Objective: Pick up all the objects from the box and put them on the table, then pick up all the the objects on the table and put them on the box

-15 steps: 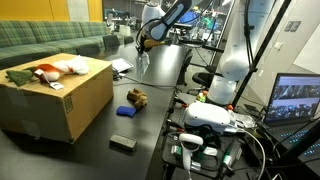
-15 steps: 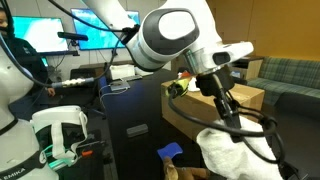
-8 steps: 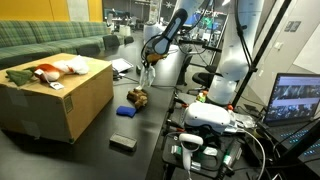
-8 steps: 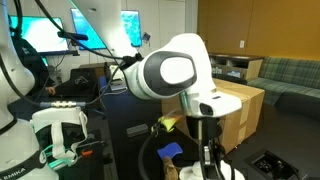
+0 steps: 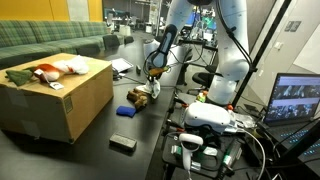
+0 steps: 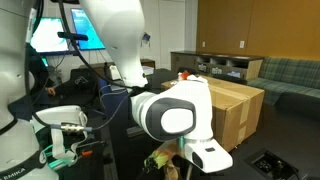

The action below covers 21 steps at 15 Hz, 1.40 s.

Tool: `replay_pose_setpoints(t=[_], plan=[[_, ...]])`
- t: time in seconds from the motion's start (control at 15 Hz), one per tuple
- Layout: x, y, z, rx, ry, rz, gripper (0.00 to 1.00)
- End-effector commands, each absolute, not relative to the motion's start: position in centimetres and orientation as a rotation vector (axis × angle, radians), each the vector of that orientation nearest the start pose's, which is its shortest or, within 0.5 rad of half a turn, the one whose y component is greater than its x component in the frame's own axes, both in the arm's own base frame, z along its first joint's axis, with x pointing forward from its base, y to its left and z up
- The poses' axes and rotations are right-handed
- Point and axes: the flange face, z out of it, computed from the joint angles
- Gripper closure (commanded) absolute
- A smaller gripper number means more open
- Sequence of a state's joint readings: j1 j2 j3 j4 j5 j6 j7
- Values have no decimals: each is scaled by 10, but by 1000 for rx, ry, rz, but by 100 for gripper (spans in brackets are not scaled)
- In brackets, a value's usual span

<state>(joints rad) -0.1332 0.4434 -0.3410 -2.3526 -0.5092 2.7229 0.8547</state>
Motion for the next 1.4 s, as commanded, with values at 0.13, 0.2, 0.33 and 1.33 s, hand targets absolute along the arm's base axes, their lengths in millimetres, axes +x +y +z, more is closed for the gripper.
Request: replay_pose_setpoints(t=[0.13, 0.2, 0.33, 1.33], plan=[[451, -203, 153, -3187, 1259, 6, 38], [453, -197, 157, -3188, 1227, 10, 31], [453, -181, 167, -3194, 1151, 3, 15], [424, -66, 127, -3073, 575, 203, 0]])
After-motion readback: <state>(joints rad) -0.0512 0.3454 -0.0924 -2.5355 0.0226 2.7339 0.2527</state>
